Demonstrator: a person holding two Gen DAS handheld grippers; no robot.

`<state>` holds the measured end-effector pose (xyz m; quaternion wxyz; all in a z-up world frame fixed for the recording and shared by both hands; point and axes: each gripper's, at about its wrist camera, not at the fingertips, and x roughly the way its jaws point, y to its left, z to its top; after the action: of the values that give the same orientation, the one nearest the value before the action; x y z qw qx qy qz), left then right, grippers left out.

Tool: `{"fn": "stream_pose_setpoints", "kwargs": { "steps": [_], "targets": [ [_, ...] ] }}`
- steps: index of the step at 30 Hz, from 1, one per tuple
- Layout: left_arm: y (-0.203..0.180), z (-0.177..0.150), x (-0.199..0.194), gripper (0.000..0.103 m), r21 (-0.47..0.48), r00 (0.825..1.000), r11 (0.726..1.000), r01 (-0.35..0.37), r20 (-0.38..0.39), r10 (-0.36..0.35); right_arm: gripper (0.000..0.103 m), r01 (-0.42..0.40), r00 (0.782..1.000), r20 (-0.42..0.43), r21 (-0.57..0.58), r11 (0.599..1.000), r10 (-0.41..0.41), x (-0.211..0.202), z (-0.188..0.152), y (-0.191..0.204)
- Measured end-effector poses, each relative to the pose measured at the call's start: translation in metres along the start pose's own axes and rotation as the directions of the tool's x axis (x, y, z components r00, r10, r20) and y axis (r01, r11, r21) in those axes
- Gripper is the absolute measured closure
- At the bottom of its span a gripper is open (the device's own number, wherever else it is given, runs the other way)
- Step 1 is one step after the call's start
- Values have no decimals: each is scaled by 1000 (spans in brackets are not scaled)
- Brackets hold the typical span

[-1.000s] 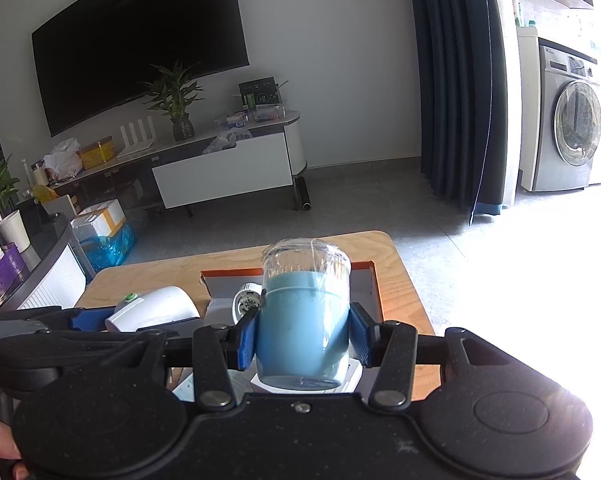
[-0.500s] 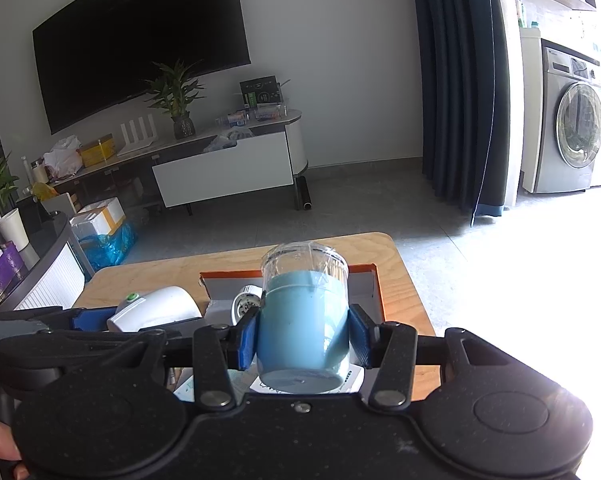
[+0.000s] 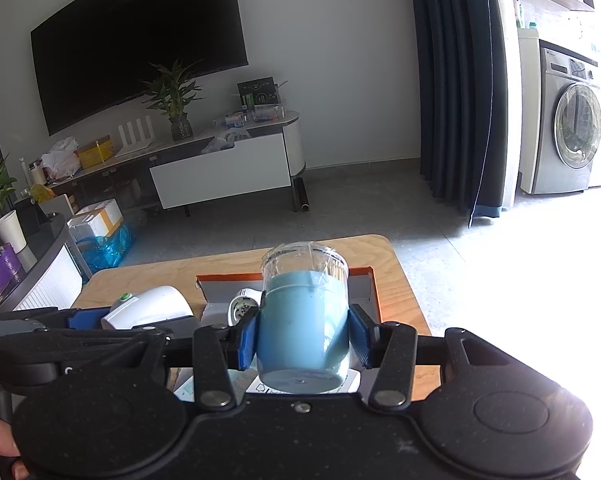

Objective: Organize rigid objects
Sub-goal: 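Hold the socket adapter and toothpick cup above the tray with both tools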

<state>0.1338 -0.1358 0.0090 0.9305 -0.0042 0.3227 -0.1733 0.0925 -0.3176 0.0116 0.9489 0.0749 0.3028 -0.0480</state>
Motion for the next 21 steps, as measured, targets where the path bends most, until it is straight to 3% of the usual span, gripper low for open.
{"fn": "stream_pose_setpoints", "kwargs": {
  "steps": [21],
  "targets": [
    [2, 5, 9, 18, -1, 1000, 1000, -5, -10, 5, 46, 3, 1000, -10, -4, 1000, -3, 8, 4, -5]
  ]
}}
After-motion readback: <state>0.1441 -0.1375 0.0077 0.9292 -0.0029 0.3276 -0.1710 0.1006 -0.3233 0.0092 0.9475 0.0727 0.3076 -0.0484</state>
